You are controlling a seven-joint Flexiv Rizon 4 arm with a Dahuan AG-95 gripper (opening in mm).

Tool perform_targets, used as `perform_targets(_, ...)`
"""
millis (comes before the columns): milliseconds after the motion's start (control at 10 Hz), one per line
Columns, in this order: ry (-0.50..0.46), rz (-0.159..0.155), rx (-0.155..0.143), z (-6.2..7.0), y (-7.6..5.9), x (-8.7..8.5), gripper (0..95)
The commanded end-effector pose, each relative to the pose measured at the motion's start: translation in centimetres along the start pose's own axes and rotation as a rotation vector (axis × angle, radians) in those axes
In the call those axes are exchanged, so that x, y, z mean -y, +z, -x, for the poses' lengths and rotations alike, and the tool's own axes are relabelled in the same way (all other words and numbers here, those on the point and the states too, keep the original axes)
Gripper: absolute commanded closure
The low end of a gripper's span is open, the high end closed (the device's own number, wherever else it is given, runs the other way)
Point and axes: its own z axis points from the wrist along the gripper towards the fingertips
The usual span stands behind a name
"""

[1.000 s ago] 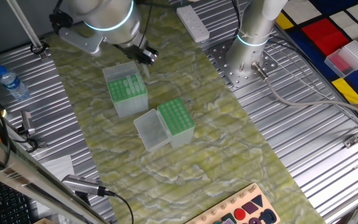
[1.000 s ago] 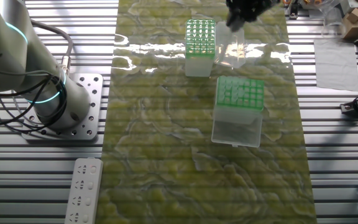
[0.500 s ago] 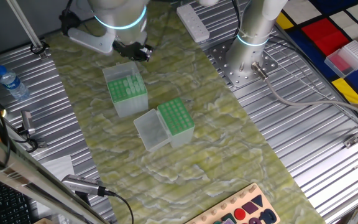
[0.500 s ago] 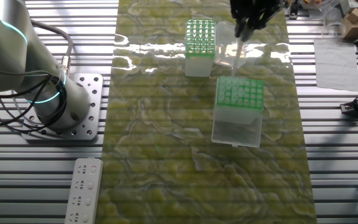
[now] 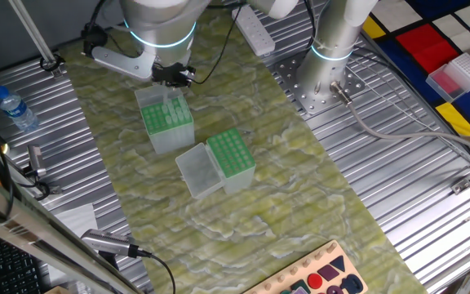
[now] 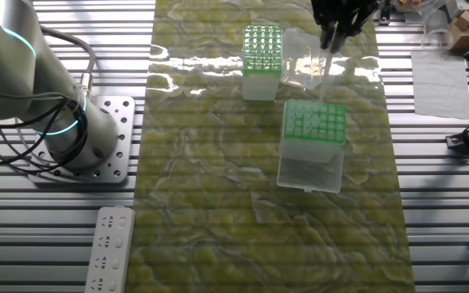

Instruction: Transfer all large pipette tips from one holder to another

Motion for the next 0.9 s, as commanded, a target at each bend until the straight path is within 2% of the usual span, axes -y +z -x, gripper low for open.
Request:
perform_targets(100,0.001,-0.004,0.012,0.2,0.5,0.1,95.0)
perform_targets(500,0.017,0.015,0.034,0.4,1.6,0.4,95.0)
perform_targets(800,0.033,0.041,0.051,0.4,2.0,0.4,95.0)
perform_targets(900,0.042,0.059,0.066,0.2,2.5,0.4,95.0)
